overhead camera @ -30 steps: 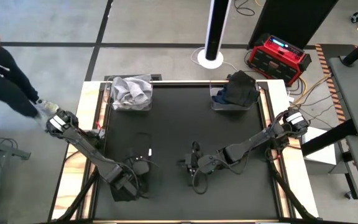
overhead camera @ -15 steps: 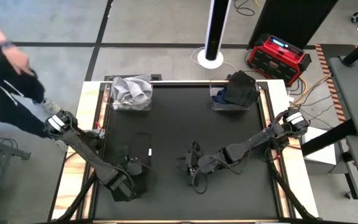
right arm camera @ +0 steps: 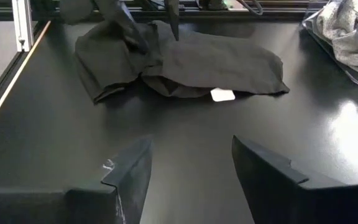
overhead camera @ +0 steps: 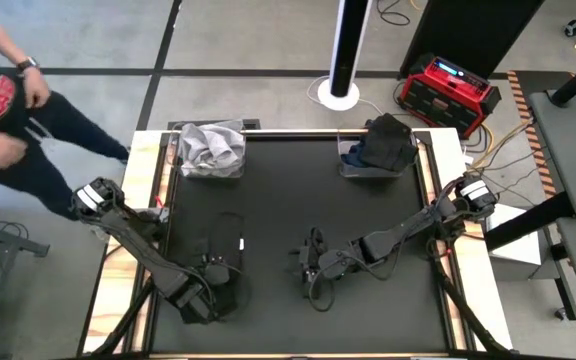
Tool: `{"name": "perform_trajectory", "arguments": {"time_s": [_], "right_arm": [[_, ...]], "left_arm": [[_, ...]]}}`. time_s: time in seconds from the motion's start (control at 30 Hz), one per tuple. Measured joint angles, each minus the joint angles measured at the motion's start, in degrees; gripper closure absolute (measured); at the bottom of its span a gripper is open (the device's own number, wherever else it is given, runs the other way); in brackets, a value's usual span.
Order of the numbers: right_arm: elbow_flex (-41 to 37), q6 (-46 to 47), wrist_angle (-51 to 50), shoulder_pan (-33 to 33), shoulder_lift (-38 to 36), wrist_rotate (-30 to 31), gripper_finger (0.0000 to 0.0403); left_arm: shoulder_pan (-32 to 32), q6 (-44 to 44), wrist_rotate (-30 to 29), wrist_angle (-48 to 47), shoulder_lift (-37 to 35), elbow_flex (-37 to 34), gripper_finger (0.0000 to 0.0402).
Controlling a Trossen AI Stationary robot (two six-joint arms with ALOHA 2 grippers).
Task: Sort towels by color in basket
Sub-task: Put the black towel into the right transparent bin
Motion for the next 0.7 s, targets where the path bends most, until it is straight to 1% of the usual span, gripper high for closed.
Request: {"name": "perform_trajectory", "arguments": {"time_s": [0.17, 0.3, 0.43, 0.53, 0.7], "right_arm": [[-0.02, -0.08, -0.33, 0.00, 0.02, -0.02, 0.0185], [-0.02, -0.09, -0.33, 0.00, 0.09, -0.02, 0.0179], [-0.02, -0.10, -0.33, 0.00, 0.09, -0.03, 0.0175], [-0.02, -0.11, -0.34, 0.00, 0.10, -0.04, 0.0174], [-0.04, -0.11, -0.94, 0.00, 0.11, -0.06, 0.0179]], "left_arm": [[-0.71, 1.92, 1.11, 0.14, -0.23, 1.23, 0.0199], [-0.72, 3.41, 2.70, 0.07, -0.23, 0.46, 0.0183], [-0.82, 4.41, 0.90, 0.28, 0.09, -0.40, 0.0185], [-0.85, 6.25, -0.85, 1.05, 0.50, -0.77, 0.0209], [-0.85, 6.73, -0.98, 1.21, 1.05, -1.25, 0.0286]]}}
